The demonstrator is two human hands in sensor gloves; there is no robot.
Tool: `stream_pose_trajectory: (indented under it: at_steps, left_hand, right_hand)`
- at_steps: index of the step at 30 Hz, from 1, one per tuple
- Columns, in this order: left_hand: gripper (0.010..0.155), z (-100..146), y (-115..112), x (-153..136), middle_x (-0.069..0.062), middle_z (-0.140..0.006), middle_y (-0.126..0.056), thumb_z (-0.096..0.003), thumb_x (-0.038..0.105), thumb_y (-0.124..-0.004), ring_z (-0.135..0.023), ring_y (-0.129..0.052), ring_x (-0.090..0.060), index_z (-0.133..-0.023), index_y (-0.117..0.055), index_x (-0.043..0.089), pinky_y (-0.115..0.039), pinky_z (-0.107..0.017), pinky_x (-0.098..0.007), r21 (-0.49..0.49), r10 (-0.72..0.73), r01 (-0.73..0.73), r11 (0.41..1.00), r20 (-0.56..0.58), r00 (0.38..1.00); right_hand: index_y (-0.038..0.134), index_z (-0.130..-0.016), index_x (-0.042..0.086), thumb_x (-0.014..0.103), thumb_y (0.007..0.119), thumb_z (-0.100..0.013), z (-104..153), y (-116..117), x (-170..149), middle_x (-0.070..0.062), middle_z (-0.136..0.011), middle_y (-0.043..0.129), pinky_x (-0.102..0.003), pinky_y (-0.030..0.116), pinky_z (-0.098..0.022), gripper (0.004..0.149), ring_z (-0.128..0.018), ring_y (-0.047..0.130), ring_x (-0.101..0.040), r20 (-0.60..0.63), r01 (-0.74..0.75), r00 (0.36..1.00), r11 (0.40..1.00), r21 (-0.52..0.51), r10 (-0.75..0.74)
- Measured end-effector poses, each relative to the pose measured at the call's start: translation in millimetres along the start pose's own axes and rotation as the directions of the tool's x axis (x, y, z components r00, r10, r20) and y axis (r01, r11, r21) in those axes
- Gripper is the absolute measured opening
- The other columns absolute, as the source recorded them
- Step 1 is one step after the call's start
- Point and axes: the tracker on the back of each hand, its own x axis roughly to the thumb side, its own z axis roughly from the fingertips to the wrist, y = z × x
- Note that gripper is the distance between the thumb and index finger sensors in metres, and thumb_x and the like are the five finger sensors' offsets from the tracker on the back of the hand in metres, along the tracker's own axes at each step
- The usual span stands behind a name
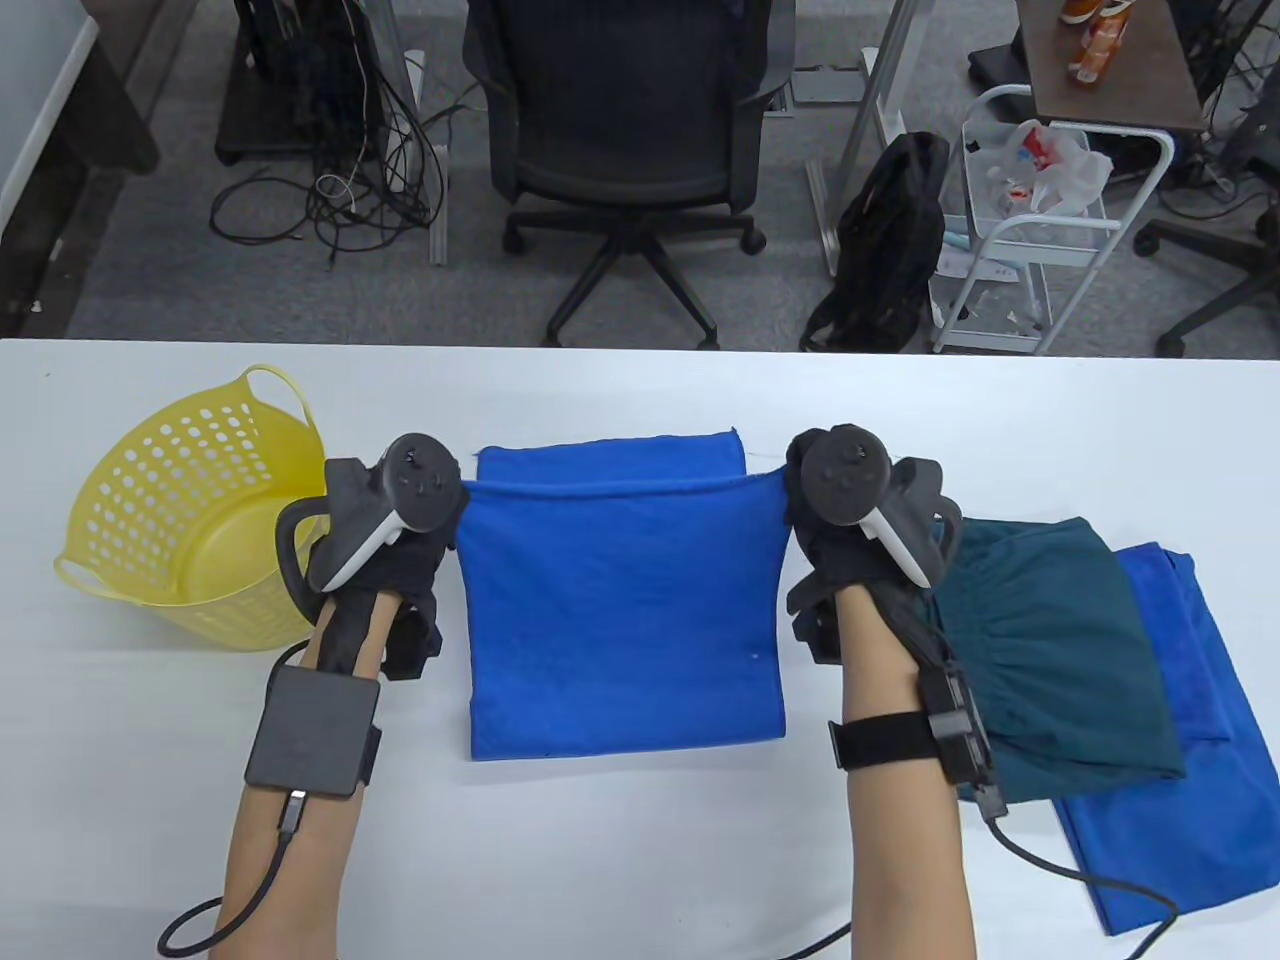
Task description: Fold and stack clothes and towels from laundry basket
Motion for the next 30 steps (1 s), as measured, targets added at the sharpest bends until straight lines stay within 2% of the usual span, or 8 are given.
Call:
stream_pose_trajectory:
  at_steps: [9, 12, 16, 19, 23, 27, 29, 30]
  left_hand:
    - [0.048, -42.9, -31.8, -2.8, -0.018, -0.120, -0.066, -0.0603, 0.046, -0.070, -0.103, -0.079, -0.042, -0.104, -0.070, 0.028, -0.072, -0.072, -0.058, 0.037, -0.018, 0.022, 0.999, -0.101, 0.995]
    - [0.059, -56.4, -50.2, -6.5, -0.016, -0.119, -0.069, -0.0586, 0.050, -0.071, -0.100, -0.084, -0.038, -0.111, -0.063, 0.024, -0.075, -0.070, -0.055, -0.007, 0.007, -0.008, 1.000, -0.139, 0.990]
    - [0.088, -70.3, -87.6, -8.5, -0.020, -0.120, -0.064, -0.0548, 0.060, -0.069, -0.096, -0.089, -0.033, -0.123, -0.038, 0.014, -0.079, -0.069, -0.051, -0.239, -0.125, 0.084, 0.967, -0.163, 0.979]
    - [0.090, -75.5, -103.2, -7.7, -0.021, -0.120, -0.065, -0.0544, 0.062, -0.068, -0.095, -0.091, -0.033, -0.124, -0.036, 0.014, -0.080, -0.068, -0.051, -0.242, -0.167, 0.124, 0.962, -0.166, 0.972]
    - [0.091, -74.8, -99.9, -3.2, -0.023, -0.121, -0.062, -0.0553, 0.062, -0.066, -0.096, -0.089, -0.035, -0.124, -0.033, 0.012, -0.078, -0.068, -0.052, -0.195, -0.092, 0.056, 0.979, -0.178, 0.980]
    - [0.077, -33.6, -91.2, 10.5, -0.020, -0.118, -0.066, -0.0566, 0.055, -0.070, -0.095, -0.089, -0.033, -0.120, -0.046, 0.018, -0.078, -0.068, -0.052, -0.108, 0.014, -0.001, 0.994, 0.120, 0.993]
    - [0.060, 11.4, -97.6, 10.0, -0.015, -0.113, -0.075, -0.0567, 0.050, -0.074, -0.092, -0.093, -0.029, -0.111, -0.065, 0.026, -0.080, -0.067, -0.051, -0.124, 0.033, 0.006, 0.992, 0.307, 0.951]
    - [0.056, 37.8, -105.8, 6.6, -0.014, -0.113, -0.076, -0.0567, 0.050, -0.075, -0.092, -0.093, -0.029, -0.108, -0.069, 0.027, -0.080, -0.067, -0.051, -0.184, 0.030, 0.044, 0.982, 0.384, 0.923]
  right_hand:
    - [0.070, -0.100, 0.012, 0.022, 0.068, -0.063, -31.9, 35.6, -3.1, -0.031, -0.112, 0.056, -0.069, 0.062, -0.065, 0.039, -0.092, 0.070, -0.050, -0.021, -0.017, 1.000, 0.999, -0.049, 0.016]
    - [0.062, -0.105, 0.008, 0.021, 0.065, -0.064, -41.1, 58.2, -3.5, -0.034, -0.113, 0.051, -0.070, 0.061, -0.065, 0.043, -0.093, 0.068, -0.052, -0.052, 0.024, 0.998, 1.000, 0.017, -0.023]
    - [0.041, -0.116, -0.001, 0.022, 0.063, -0.065, -42.9, 88.9, -7.7, -0.040, -0.115, 0.036, -0.072, 0.058, -0.065, 0.060, -0.096, 0.061, -0.058, -0.066, 0.020, 0.998, 0.984, 0.178, -0.008]
    - [0.039, -0.117, 0.000, 0.023, 0.064, -0.065, -39.1, 100.4, -14.1, -0.041, -0.115, 0.034, -0.073, 0.057, -0.066, 0.062, -0.096, 0.059, -0.059, -0.031, -0.008, 0.999, 0.977, 0.213, 0.015]
    - [0.036, -0.117, 0.001, 0.024, 0.065, -0.065, -30.0, 99.1, -20.1, -0.041, -0.115, 0.033, -0.073, 0.056, -0.066, 0.064, -0.096, 0.058, -0.060, 0.013, -0.012, 1.000, 0.977, 0.215, 0.010]
    - [0.057, -0.112, 0.008, 0.022, 0.069, -0.064, 9.6, 94.2, -21.3, -0.038, -0.115, 0.043, -0.073, 0.056, -0.066, 0.052, -0.096, 0.059, -0.059, 0.197, -0.010, 0.979, 0.961, 0.275, -0.046]
    - [0.065, -0.108, 0.012, 0.023, 0.072, -0.063, 47.7, 98.9, -25.8, -0.032, -0.116, 0.050, -0.072, 0.058, -0.066, 0.047, -0.097, 0.062, -0.056, 0.342, -0.093, 0.939, 0.927, 0.364, -0.040]
    - [0.066, -0.108, 0.013, 0.025, 0.073, -0.062, 67.4, 103.1, -30.0, -0.031, -0.116, 0.050, -0.072, 0.058, -0.066, 0.048, -0.097, 0.062, -0.056, 0.392, -0.148, 0.919, 0.898, 0.415, -0.029]
